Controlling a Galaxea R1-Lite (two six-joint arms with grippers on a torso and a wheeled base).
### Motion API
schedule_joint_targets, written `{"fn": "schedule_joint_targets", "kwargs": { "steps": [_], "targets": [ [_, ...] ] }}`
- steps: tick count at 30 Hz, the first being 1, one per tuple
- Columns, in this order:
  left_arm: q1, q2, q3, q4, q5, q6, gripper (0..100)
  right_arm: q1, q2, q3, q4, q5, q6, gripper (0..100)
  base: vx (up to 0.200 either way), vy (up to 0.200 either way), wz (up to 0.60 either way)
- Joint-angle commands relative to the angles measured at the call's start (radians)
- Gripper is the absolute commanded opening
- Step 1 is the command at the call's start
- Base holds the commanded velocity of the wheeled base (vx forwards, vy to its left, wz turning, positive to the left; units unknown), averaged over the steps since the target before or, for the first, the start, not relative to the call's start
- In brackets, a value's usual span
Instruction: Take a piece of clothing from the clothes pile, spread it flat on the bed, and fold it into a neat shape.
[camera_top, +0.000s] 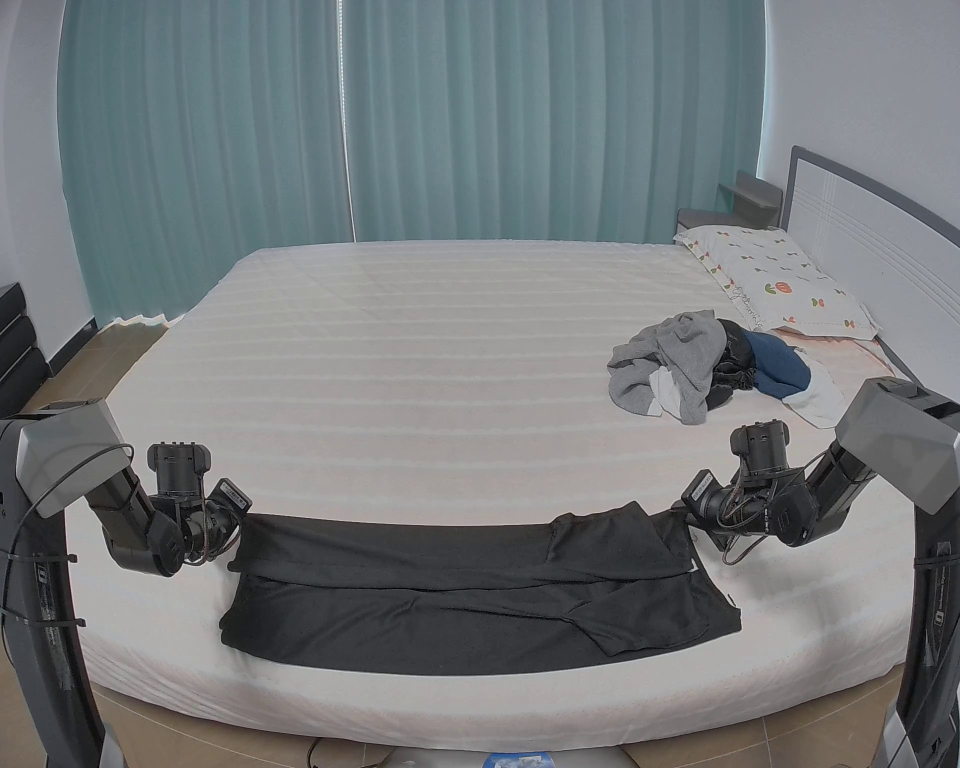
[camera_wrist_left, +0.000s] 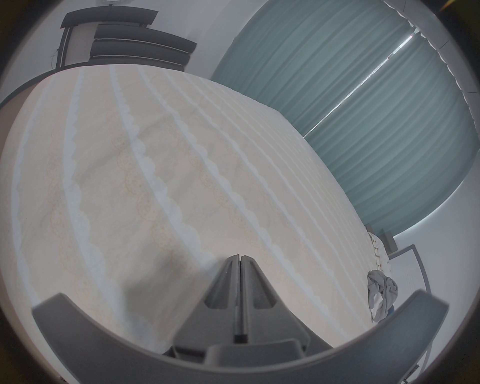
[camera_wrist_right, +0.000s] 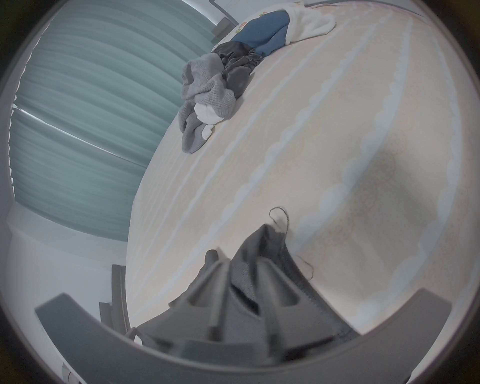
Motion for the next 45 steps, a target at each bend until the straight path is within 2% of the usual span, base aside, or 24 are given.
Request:
{"fn": "schedule_joint_targets", "kwargs": {
  "steps": [1, 29, 38, 39, 40, 45],
  "targets": [
    [-0.001, 0.004, 0.001, 0.0, 0.0, 0.0, 0, -0.007, 0.01, -0.003, -0.015, -0.01, 0.0, 0, 0.0, 0.0, 0.0],
    [-0.005, 0.004, 0.007, 0.0, -0.005, -0.002, 0, -0.051, 0.012, -0.035, -0.024, -0.012, 0.032, 0, 0.0, 0.0, 0.0],
    [-0.01, 0.006, 0.011, 0.003, -0.012, -0.003, 0, -0.042, 0.03, -0.031, -0.024, -0.013, 0.029, 0, 0.0, 0.0, 0.0],
    [-0.01, 0.007, 0.009, 0.003, -0.014, -0.003, 0, -0.04, 0.03, -0.031, -0.024, -0.012, 0.03, 100, 0.0, 0.0, 0.0],
    [-0.01, 0.01, 0.009, 0.001, -0.012, -0.003, 100, -0.039, 0.027, -0.028, -0.024, -0.012, 0.03, 100, 0.0, 0.0, 0.0],
    [-0.009, 0.006, 0.009, 0.001, -0.014, -0.003, 100, -0.05, 0.016, -0.017, -0.022, -0.01, 0.029, 100, 0.0, 0.0, 0.0]
  ]
}}
